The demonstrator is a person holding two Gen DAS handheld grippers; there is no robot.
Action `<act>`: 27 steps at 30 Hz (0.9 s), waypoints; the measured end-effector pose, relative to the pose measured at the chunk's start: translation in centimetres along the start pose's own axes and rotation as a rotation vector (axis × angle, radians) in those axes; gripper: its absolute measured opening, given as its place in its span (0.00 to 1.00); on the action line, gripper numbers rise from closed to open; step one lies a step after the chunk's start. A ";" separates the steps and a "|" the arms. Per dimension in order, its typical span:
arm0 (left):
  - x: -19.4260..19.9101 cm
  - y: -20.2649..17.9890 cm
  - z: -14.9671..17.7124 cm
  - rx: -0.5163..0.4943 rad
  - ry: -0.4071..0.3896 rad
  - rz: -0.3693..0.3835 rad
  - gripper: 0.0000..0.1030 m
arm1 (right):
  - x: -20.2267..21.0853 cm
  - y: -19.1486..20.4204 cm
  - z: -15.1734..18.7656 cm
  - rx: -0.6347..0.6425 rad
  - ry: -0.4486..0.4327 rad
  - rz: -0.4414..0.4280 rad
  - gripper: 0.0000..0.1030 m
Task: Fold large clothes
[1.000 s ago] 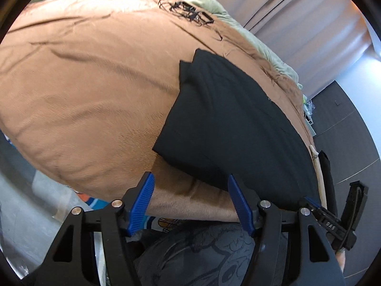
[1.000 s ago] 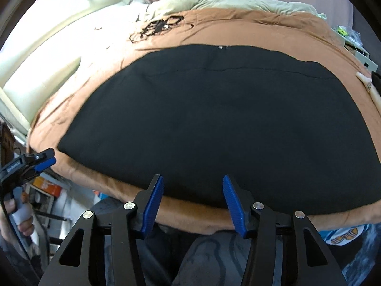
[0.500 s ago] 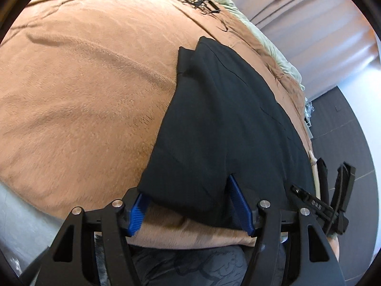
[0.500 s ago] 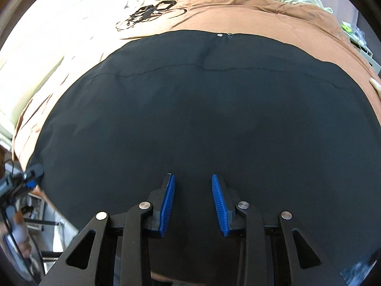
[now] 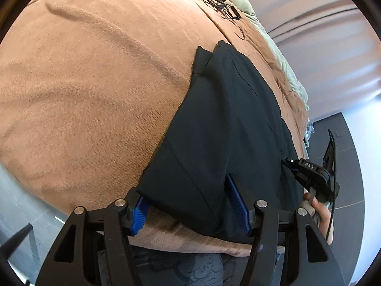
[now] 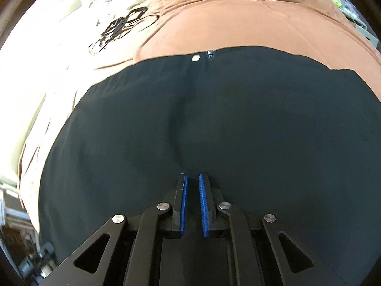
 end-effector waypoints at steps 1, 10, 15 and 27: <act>0.0 0.1 -0.1 0.010 -0.001 0.003 0.59 | -0.2 -0.1 -0.6 -0.006 -0.002 0.003 0.10; -0.9 0.3 -1.0 0.091 0.008 0.055 0.37 | 4.2 0.0 -4.6 -0.019 -0.091 -0.046 0.15; 0.2 -1.5 -1.3 0.071 -0.011 0.078 0.21 | 8.2 -0.2 -1.7 0.022 -0.097 -0.075 0.24; 4.8 -8.8 -3.2 -0.047 -0.087 0.184 0.16 | 10.3 -0.6 7.9 0.013 0.000 -0.157 0.24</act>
Point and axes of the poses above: each gripper's, at about its wrist camera, not at the fingertips, and x roughly against the way its jaws point, y to its left, z to its underside, the point moved 9 cm from there along -x, roughly the way its jaws point, and after that the axes turned 9 degrees about -y, right-handed, at the moved point
